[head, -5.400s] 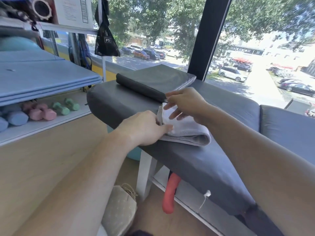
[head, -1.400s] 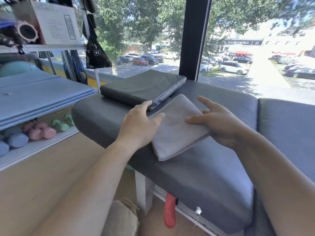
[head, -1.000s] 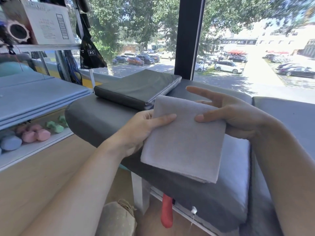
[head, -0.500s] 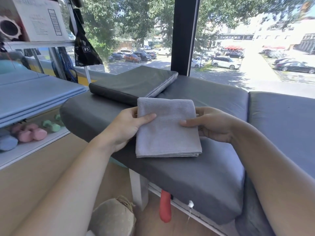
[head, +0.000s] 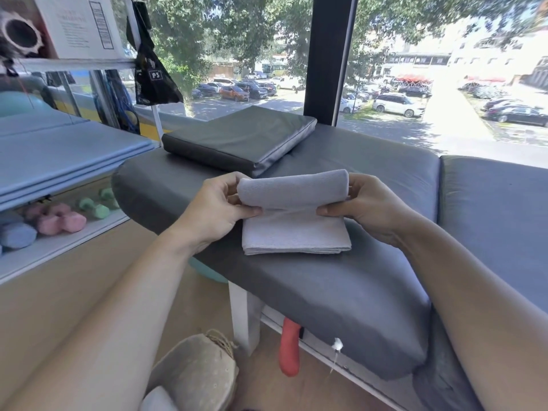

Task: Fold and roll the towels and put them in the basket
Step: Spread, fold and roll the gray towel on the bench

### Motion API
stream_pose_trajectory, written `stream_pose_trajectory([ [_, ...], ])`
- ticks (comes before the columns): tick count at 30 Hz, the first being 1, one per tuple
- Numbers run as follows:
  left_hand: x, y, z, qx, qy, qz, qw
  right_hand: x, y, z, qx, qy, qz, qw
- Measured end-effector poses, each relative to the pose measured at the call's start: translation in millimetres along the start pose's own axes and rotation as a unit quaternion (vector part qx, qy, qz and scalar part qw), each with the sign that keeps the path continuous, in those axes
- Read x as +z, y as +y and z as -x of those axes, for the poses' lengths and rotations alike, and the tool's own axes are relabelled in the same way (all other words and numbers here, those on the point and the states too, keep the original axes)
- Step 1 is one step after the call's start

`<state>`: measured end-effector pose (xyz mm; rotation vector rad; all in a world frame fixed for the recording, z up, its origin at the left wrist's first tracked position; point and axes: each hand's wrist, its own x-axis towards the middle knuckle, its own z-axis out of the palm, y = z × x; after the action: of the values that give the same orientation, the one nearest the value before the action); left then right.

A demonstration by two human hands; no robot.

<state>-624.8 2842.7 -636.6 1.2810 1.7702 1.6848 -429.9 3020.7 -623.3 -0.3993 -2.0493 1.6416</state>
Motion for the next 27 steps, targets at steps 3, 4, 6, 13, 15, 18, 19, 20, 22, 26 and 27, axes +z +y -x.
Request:
stream_pose_trajectory([
  [3, 0, -1, 0, 0.007, -0.011, -0.004, 1.0, -4, 3, 0, -0.01, -0.005, 0.031, 0.999],
  [4, 0, -1, 1, 0.007, -0.015, 0.006, 1.0, -5, 3, -1, -0.011, -0.007, 0.037, 0.999],
  [6, -1, -3, 1, 0.003, -0.021, 0.035, 0.999, -7, 4, 0, -0.013, -0.017, 0.029, 0.999],
  [13, -11, -2, 8, 0.002, -0.088, 0.049, 0.995, -14, 1, 4, 0.002, -0.078, 0.027, 0.997],
  [15, -13, -2, 10, 0.004, -0.107, 0.039, 0.994, -14, 0, 4, -0.001, -0.085, 0.033, 0.996],
  [18, -13, 0, 12, 0.007, -0.116, 0.015, 0.993, -15, -2, 6, 0.007, -0.101, 0.034, 0.994],
  [19, -13, 2, 13, 0.009, -0.118, 0.007, 0.993, -15, -3, 6, 0.014, -0.107, 0.035, 0.994],
  [20, -12, 3, 14, 0.009, -0.119, 0.003, 0.993, -16, -3, 7, 0.021, -0.114, 0.037, 0.993],
  [22, -11, 4, 16, 0.005, -0.118, -0.005, 0.993, -16, -4, 7, 0.029, -0.131, 0.046, 0.99],
  [26, -11, 6, 17, -0.001, -0.129, -0.04, 0.991, -16, -8, 11, 0.042, -0.186, 0.049, 0.98],
  [27, -11, 6, 17, -0.004, -0.134, -0.052, 0.99, -16, -10, 12, 0.045, -0.198, 0.054, 0.978],
])
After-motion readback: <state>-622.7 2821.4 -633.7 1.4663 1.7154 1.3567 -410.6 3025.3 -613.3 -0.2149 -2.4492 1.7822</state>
